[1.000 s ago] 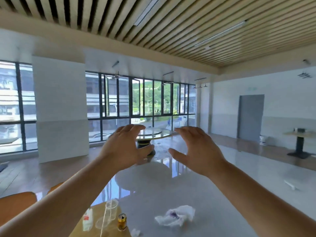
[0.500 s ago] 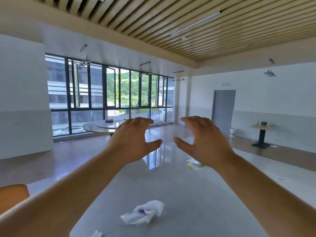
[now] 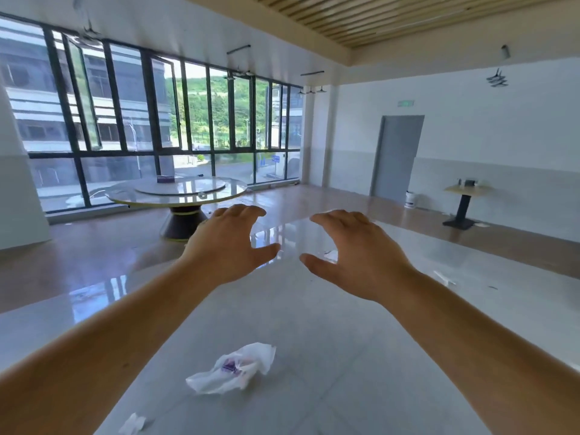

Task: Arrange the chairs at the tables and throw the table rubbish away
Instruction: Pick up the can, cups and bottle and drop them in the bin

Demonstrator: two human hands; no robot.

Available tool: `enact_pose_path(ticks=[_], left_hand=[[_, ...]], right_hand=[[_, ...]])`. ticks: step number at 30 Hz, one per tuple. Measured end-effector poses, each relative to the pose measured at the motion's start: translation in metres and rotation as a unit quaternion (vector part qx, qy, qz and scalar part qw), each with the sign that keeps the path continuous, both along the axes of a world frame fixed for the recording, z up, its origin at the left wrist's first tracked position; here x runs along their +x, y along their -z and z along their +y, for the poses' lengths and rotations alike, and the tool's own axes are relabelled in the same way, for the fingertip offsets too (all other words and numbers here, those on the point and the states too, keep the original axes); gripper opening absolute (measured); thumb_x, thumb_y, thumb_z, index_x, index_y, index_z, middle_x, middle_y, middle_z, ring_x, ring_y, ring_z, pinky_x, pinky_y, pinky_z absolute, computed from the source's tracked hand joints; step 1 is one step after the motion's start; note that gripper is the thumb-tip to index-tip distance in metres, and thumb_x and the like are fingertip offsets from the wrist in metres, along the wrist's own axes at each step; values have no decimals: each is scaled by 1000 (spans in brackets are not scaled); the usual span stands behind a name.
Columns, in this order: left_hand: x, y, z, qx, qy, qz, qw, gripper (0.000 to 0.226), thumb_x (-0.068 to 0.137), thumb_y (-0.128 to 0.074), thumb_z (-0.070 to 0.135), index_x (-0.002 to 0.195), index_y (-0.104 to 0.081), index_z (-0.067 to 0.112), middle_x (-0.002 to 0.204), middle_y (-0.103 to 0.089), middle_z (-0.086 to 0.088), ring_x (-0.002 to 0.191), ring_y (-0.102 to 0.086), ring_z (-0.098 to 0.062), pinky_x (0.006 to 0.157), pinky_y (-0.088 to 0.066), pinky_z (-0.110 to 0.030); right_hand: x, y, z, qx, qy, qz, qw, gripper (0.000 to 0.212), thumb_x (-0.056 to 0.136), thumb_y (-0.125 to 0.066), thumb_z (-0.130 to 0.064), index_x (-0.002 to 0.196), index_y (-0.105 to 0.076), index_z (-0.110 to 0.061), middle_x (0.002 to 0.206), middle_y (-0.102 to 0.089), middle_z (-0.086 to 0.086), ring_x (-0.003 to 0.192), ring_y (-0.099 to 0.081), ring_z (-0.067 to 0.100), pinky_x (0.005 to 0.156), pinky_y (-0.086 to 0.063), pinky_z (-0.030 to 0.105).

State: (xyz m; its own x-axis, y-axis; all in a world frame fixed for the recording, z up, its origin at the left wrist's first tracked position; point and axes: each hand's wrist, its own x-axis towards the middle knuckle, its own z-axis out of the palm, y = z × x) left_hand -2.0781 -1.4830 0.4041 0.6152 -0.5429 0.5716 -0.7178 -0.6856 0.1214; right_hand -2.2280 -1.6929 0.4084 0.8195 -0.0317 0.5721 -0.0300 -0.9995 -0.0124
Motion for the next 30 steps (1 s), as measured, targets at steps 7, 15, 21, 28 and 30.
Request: enact_pose_path(ticks=[7, 15, 21, 28, 30], left_hand=[[113, 30, -84, 39, -28, 23, 999, 81, 70, -47, 84, 134, -50, 34, 130, -59, 5, 118, -55, -25, 93, -50, -43], [192, 51, -26, 51, -278, 84, 956, 73, 78, -64, 71, 139, -46, 35, 140, -54, 4, 126, -51, -25, 99, -46, -43], [188, 47, 78, 26, -460, 84, 883, 75, 81, -62, 72, 141, -46, 31, 142, -53, 2, 127, -50, -25, 97, -47, -43], [168, 73, 227, -38, -609, 54, 791, 79, 74, -60, 77, 138, -47, 34, 140, -55, 0, 126, -50, -28, 94, -49, -45], [166, 90, 265, -58, -635, 57, 768, 80, 73, -58, 80, 137, -47, 32, 138, -56, -2, 123, -52, -27, 93, -49, -44]], right_hand=[[127, 24, -117, 1, -36, 39, 999, 75, 86, -42, -79, 145, -44, -33, 139, -59, -5, 125, -51, 23, 96, -47, 41], [332, 40, -134, 25, -255, 63, 965, 74, 85, -48, -75, 143, -52, -30, 136, -61, -3, 125, -51, 24, 96, -47, 45], [448, 38, -10, 15, -437, 57, 897, 69, 84, -54, -70, 137, -57, -26, 130, -65, 1, 118, -57, 30, 93, -49, 46], [513, 72, 199, -14, -607, 68, 792, 73, 87, -48, -73, 144, -50, -28, 139, -59, -2, 127, -50, 23, 99, -47, 43], [522, 86, 255, -34, -641, 85, 762, 72, 89, -50, -72, 146, -50, -27, 143, -57, -2, 132, -48, 22, 101, -44, 40]])
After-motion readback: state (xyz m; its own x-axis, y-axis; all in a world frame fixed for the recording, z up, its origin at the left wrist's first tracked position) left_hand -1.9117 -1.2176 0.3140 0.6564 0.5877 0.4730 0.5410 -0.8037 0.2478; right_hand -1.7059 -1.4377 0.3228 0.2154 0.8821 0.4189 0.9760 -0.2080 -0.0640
